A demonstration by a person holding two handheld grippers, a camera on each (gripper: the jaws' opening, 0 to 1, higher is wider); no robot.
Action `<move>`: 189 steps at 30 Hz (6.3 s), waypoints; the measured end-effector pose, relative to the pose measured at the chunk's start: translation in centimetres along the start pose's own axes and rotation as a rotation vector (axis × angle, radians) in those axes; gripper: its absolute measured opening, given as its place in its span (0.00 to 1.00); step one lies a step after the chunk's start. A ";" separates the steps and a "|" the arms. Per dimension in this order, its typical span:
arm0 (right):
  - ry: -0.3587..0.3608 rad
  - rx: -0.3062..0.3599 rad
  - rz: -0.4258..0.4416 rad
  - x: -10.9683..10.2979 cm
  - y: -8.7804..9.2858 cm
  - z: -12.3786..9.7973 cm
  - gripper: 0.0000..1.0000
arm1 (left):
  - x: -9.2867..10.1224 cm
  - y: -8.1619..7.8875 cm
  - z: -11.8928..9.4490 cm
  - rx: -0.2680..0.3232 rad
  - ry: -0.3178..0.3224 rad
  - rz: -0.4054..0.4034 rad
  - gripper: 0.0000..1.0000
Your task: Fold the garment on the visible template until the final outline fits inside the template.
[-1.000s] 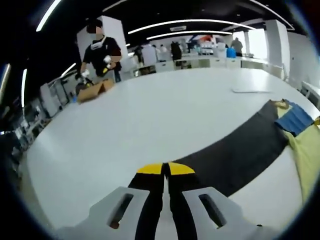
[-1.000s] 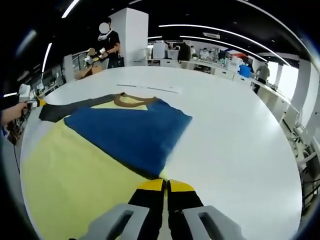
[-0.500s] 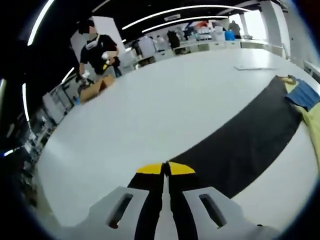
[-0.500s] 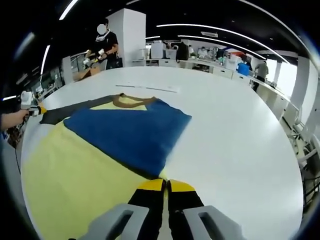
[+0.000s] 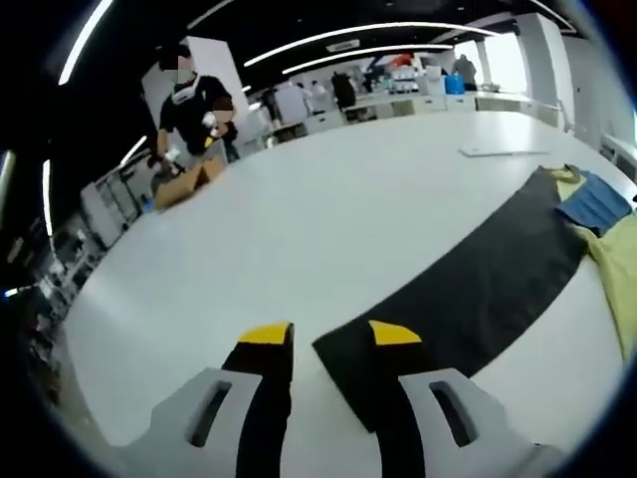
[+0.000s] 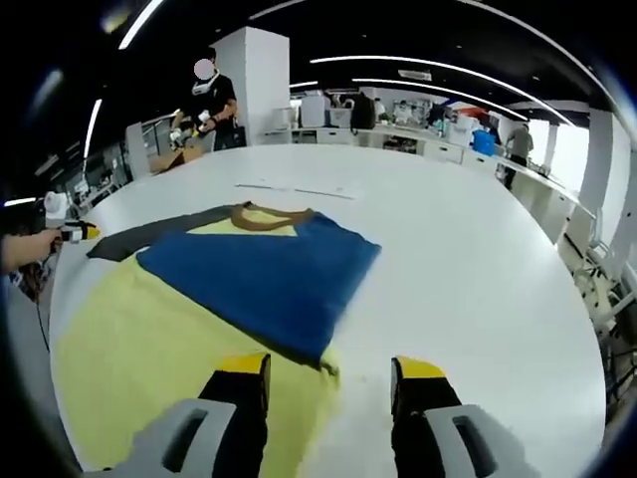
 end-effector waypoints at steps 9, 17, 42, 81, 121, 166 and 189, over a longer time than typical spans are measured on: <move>-0.121 0.075 -0.046 -2.9 -1.8 -1.7 0.78 | 0.0 0.1 -0.5 0.022 0.037 -0.059 0.44; -0.224 0.098 -0.073 -5.3 -3.0 -3.7 0.95 | 0.2 0.6 0.0 -0.002 0.061 -0.111 0.50; -0.302 0.153 -0.133 -8.1 -4.5 -7.7 0.99 | 1.1 3.5 -0.4 -0.098 0.079 -0.181 0.32; -0.276 0.152 -0.121 -8.2 -2.7 -8.6 0.99 | 2.4 2.7 -0.3 -0.146 0.057 -0.379 0.00; -0.325 0.160 -0.158 -10.2 -1.2 -11.0 0.99 | 8.7 -5.8 -2.7 0.028 0.303 -0.301 0.00; -0.333 0.183 -0.130 -11.0 0.3 -11.4 0.99 | 21.2 -14.2 -3.4 0.120 0.570 -0.306 0.00; -0.346 0.176 -0.116 -11.7 1.2 -11.3 0.99 | 27.4 -17.2 -3.4 0.130 0.703 -0.199 0.00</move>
Point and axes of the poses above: the point that each gripper's makers call its tool centre point, and the gripper's own axes: z roughly forward along the fingers, x roughly to its right, y roughly out of its underside, the point moved 6 cm from there along -z, roughly backward along the fingers
